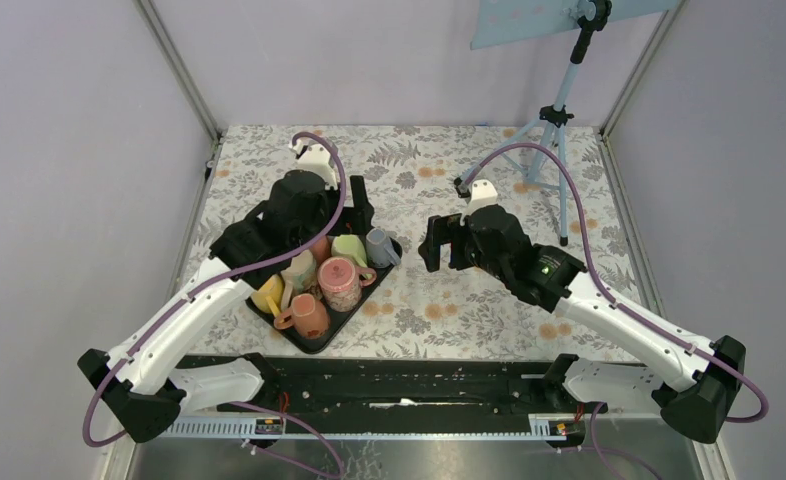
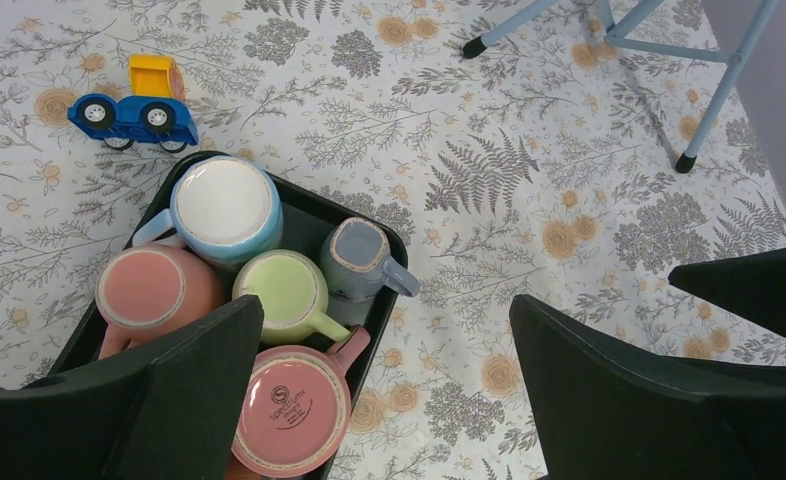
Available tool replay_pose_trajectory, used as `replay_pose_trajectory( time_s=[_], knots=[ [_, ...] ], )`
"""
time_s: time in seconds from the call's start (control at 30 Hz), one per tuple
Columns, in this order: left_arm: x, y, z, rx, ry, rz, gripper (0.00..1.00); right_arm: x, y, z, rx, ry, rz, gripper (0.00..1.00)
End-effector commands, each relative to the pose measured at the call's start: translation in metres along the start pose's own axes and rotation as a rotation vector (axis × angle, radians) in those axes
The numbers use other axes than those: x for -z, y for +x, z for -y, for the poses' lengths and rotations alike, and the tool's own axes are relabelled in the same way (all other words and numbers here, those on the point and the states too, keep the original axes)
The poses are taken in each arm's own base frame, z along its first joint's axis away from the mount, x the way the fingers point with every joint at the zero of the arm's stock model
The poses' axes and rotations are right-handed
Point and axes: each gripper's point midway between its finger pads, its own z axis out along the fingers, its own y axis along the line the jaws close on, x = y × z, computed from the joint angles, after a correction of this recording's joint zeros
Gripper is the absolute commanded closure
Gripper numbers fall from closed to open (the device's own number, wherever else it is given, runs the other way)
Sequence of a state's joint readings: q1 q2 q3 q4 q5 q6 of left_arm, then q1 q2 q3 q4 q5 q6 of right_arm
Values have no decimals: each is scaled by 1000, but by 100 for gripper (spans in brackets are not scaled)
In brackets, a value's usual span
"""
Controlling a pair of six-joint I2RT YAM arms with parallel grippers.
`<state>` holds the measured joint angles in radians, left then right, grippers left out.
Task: Turn the mug right side up
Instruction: Turn over the cup on the tray.
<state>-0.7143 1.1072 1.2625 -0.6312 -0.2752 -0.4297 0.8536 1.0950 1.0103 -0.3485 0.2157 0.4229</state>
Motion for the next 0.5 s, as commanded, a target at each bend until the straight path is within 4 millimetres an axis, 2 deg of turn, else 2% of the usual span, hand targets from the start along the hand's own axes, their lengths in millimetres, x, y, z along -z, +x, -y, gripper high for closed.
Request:
replay_pose_trajectory(
  time_s=[0.0,0.47],
  knots=[
    [8,-16,-2,8,-12,59,1,3,-9,-3,4,-21,41,0],
    [17,-13,-5,-2,-1,65,1,-6,6,-5,19,-41,-9,0]
  ],
)
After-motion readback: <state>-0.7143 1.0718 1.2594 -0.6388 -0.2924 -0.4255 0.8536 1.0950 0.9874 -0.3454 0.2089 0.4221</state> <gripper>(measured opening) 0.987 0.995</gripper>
